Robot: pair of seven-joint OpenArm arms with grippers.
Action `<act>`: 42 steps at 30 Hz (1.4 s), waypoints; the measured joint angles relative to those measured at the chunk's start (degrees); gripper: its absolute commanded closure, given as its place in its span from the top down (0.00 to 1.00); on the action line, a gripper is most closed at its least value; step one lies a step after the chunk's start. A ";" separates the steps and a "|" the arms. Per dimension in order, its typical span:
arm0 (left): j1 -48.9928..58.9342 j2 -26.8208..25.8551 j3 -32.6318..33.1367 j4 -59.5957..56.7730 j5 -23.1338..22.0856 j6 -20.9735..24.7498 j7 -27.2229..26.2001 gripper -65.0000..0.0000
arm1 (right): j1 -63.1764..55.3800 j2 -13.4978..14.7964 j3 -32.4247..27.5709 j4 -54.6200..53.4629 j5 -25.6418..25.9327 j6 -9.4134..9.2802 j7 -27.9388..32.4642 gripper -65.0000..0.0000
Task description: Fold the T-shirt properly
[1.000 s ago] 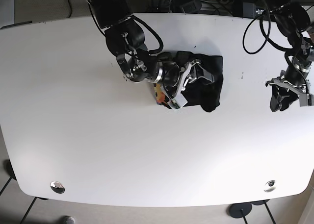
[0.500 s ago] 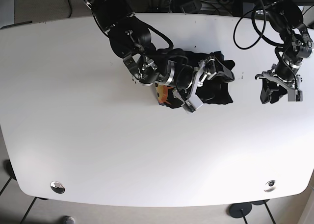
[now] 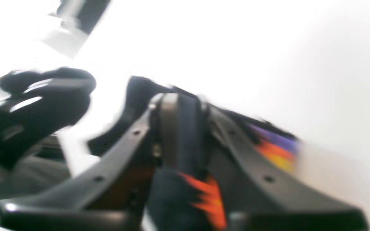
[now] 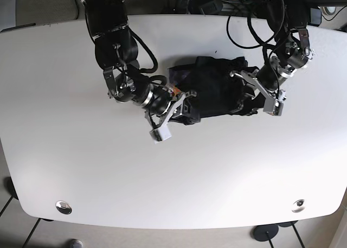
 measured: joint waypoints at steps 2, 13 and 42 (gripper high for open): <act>0.15 0.09 1.07 -4.28 0.22 0.00 0.17 0.27 | 0.70 0.13 0.11 -2.89 -0.13 0.07 0.90 0.10; -4.61 -6.49 6.91 -27.17 -2.25 -1.46 -13.57 0.27 | 0.24 5.40 -2.38 -16.94 1.01 0.46 16.74 0.09; -24.17 -8.13 12.83 -44.22 -0.68 -0.42 -12.50 0.28 | 5.20 10.36 -16.55 -22.53 1.16 0.46 26.32 0.09</act>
